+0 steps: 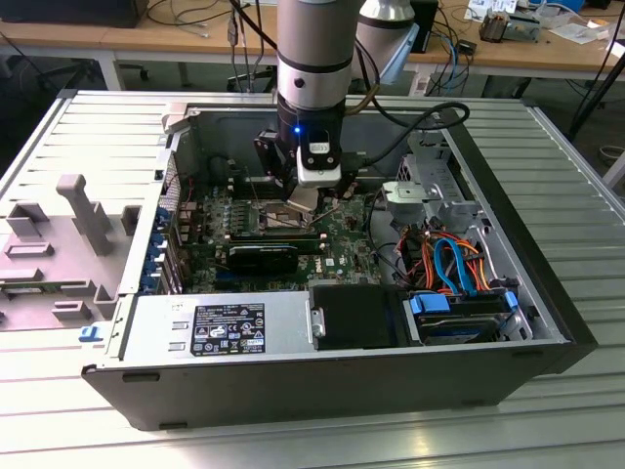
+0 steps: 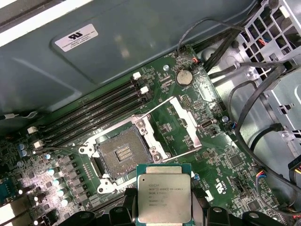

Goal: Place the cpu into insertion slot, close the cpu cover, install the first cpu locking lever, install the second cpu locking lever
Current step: 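Place the cpu into insertion slot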

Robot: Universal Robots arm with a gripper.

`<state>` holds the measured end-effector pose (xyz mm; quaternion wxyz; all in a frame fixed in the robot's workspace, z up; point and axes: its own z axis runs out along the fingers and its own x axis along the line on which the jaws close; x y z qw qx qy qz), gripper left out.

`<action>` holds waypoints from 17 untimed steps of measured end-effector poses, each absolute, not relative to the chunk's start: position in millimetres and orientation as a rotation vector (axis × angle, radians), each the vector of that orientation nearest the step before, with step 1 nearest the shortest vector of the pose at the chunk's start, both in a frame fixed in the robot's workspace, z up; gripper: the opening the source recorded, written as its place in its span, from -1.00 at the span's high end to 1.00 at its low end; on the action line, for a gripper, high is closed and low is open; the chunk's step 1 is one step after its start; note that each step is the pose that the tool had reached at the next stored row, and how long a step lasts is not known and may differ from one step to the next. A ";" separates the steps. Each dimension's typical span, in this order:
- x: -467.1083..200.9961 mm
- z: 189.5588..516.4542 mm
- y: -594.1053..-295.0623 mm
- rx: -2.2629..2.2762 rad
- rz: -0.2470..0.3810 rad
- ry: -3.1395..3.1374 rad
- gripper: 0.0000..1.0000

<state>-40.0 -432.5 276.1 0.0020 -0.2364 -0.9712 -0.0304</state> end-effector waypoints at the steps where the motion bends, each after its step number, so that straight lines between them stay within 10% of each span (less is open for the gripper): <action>1: -39.9 276.0 -432.5 -0.744 -0.095 -3.046 -0.09; 17: -40.0 274.2 -432.5 -0.806 -0.092 -3.033 -0.09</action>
